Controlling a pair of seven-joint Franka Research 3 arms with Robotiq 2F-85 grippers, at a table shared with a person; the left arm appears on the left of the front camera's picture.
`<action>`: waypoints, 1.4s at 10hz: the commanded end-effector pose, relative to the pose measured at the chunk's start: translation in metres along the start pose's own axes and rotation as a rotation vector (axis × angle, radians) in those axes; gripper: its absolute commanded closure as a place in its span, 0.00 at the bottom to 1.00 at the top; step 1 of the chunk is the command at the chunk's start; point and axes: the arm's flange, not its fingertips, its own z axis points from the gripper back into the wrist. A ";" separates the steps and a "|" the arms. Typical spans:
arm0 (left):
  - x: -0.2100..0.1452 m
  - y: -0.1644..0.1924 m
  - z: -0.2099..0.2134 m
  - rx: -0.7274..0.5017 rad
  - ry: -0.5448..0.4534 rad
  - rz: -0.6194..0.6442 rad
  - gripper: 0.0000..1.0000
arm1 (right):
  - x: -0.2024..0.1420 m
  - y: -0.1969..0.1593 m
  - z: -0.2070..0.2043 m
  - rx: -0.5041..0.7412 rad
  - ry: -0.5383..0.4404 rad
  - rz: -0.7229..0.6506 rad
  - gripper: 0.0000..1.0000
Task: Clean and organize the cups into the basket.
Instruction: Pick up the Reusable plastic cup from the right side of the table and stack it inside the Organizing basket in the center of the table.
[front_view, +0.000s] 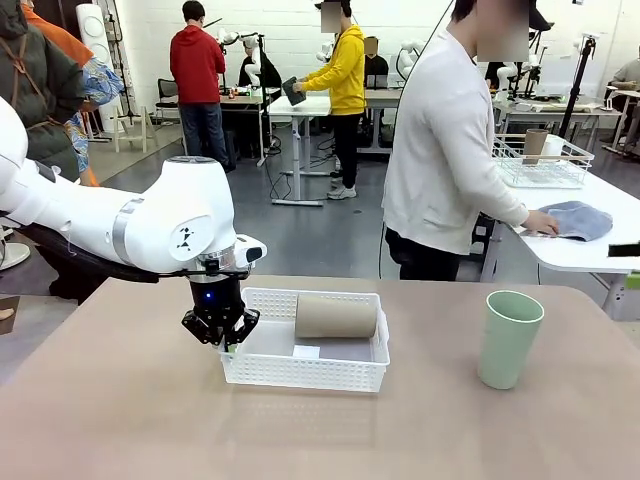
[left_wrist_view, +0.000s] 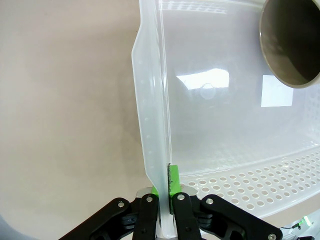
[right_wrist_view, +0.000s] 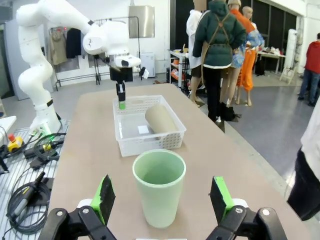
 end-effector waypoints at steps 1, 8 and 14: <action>0.001 -0.001 0.002 -0.004 -0.009 0.002 1.00 | -0.044 -0.009 0.000 0.033 0.010 0.014 0.00; 0.001 -0.001 0.002 -0.004 -0.009 0.002 1.00 | -0.123 -0.005 -0.021 0.081 0.126 -0.009 0.00; 0.001 -0.001 0.002 -0.004 -0.009 0.002 1.00 | -0.145 -0.006 -0.046 0.115 0.121 0.029 0.00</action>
